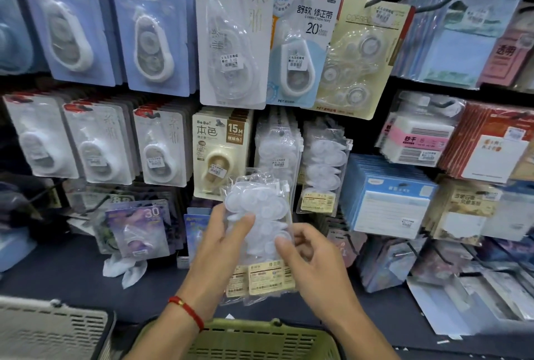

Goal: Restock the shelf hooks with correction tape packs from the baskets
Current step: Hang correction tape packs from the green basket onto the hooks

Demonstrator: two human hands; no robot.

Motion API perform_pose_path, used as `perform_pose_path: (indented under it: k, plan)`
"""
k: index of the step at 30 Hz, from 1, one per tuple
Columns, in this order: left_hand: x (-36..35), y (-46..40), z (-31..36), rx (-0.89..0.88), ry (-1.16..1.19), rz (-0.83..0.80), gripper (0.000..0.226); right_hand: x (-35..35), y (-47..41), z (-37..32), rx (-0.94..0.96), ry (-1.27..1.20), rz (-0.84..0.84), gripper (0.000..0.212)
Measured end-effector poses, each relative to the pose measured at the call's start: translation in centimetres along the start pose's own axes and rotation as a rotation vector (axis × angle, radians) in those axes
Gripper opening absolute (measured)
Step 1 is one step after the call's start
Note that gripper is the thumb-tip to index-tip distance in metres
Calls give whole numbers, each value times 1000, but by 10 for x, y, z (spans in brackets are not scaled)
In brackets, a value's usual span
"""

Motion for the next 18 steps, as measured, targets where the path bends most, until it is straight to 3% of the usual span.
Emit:
perform_pose_path:
  k: [2,6,10,18]
  plan:
    - [0,0,0,9,-1,-15,29,3,-1,-2,2,-40,35,7]
    - [1,0,-1,-19,-48,7,35,22,-8,-8,13,-93,261,31]
    - [4,-3,-1,-29,-45,23,34,48,-21,-13,13,-145,430,15]
    - [3,-5,-1,-43,-54,33,32,67,-32,-11,-6,-205,400,16]
Point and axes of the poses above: each hand's wrist, its own y-axis away from the middle knuckle, its own x-axis out of the back of the hand, z = x × y, the point moved 2 cm from there along -y, towards the middle knuckle, and after that the axes turned 8 degrees about z, right-handed, at the moved point
